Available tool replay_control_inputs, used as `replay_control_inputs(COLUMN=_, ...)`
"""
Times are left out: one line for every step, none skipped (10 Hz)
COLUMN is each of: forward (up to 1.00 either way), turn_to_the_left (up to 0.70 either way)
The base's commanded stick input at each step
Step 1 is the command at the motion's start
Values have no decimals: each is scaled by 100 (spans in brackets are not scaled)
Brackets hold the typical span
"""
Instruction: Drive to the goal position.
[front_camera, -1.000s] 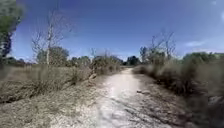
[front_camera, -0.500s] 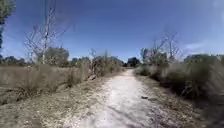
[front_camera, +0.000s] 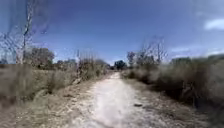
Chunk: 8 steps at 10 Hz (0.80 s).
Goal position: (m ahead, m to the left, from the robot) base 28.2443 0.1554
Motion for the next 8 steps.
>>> replay_control_inputs(forward=70, turn_to_the_left=0)
replay_control_inputs(forward=70, turn_to_the_left=0)
replay_control_inputs(forward=70, turn_to_the_left=0)
replay_control_inputs(forward=70, turn_to_the_left=15)
replay_control_inputs(forward=70, turn_to_the_left=35)
replay_control_inputs(forward=70, turn_to_the_left=35)
replay_control_inputs(forward=70, turn_to_the_left=35)
replay_control_inputs(forward=70, turn_to_the_left=27)
